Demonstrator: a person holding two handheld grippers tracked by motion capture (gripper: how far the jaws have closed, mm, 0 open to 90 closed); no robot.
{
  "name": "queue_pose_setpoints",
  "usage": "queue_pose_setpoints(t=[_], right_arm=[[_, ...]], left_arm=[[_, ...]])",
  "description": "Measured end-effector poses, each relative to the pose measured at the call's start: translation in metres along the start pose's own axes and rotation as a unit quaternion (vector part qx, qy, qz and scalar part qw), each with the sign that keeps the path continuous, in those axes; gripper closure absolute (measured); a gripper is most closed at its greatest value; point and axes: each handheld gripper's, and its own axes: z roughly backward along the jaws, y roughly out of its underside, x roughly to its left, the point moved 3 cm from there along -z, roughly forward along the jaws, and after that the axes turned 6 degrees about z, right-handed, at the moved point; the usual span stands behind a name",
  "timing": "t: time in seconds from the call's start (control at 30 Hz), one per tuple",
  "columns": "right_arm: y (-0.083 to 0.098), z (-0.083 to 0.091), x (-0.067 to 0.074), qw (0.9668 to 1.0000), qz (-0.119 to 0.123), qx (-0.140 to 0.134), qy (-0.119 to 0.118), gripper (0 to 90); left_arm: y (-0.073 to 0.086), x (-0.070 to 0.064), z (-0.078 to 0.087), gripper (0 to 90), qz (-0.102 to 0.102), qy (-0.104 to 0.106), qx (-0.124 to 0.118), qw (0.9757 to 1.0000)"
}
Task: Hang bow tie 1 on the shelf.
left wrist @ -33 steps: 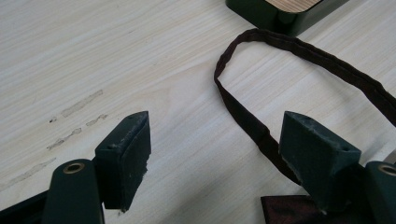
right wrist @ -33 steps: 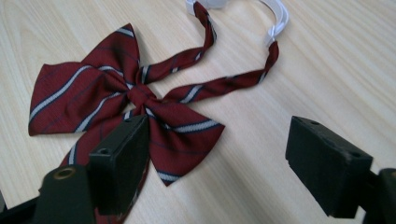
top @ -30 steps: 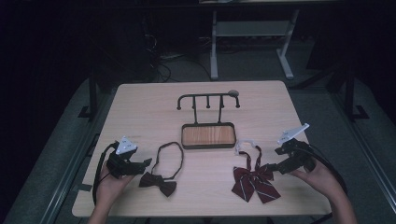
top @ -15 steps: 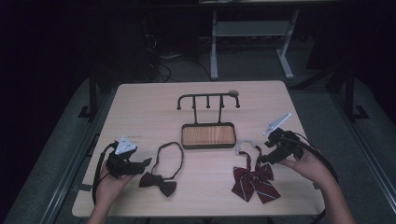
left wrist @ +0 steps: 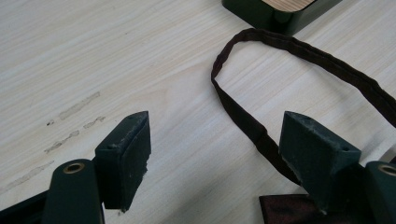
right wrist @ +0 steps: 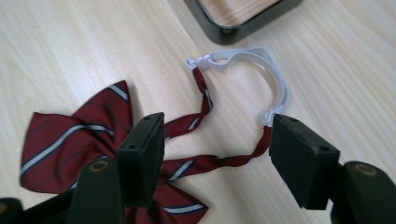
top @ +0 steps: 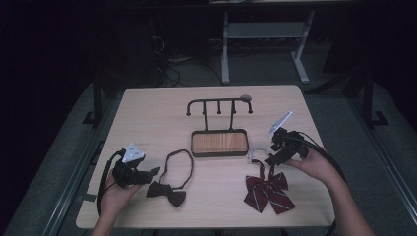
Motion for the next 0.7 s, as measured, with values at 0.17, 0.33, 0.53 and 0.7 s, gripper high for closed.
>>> queue_pose_setpoints(t=[0.17,0.33,0.53,0.7], right_arm=[[-0.002,-0.004,-0.008,1.0000,-0.007,0.004,-0.003,39.5],[-0.005,-0.013,-0.017,0.9997,-0.016,0.015,-0.002,44.1],[-0.005,-0.020,-0.023,0.9992,-0.027,0.029,-0.003,47.1],[-0.005,-0.024,-0.028,0.9987,-0.038,0.036,0.001,50.9]], left_arm=[[0.000,0.000,0.000,25.6,0.004,0.000,-0.002,1.0000],[0.000,0.001,0.000,25.6,0.004,0.000,-0.002,1.0000],[0.000,0.001,0.000,25.6,0.003,0.000,-0.002,1.0000],[0.000,0.001,0.000,25.5,0.004,0.000,-0.002,1.0000]])
